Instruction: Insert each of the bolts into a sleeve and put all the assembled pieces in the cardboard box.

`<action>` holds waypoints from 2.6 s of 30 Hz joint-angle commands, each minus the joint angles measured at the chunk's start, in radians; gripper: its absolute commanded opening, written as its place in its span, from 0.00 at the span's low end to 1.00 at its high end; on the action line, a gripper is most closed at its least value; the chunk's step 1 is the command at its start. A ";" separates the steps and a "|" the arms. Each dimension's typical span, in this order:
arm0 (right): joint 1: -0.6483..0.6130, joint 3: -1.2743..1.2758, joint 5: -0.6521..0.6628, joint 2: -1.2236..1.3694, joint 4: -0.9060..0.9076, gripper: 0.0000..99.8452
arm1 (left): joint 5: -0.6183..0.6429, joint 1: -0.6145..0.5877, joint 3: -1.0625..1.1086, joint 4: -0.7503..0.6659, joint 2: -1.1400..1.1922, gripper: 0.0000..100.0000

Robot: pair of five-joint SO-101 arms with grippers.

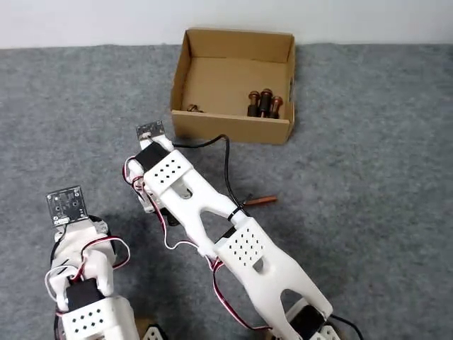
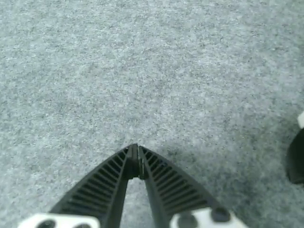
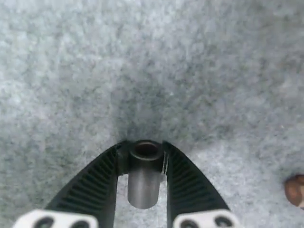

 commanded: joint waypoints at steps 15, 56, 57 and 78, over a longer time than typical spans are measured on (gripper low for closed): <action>0.216 0.232 0.040 -0.561 0.050 0.01 | -0.011 0.008 -0.012 -0.043 -0.002 0.01; 1.047 2.007 0.057 -2.321 -0.285 0.01 | -0.003 0.315 -0.160 0.031 0.000 0.01; 1.047 2.027 0.052 -2.358 -0.271 0.01 | 0.003 0.350 -0.216 0.081 0.000 0.01; 1.101 2.252 0.075 -2.750 -0.248 0.01 | 0.384 0.833 -0.591 0.390 0.117 0.01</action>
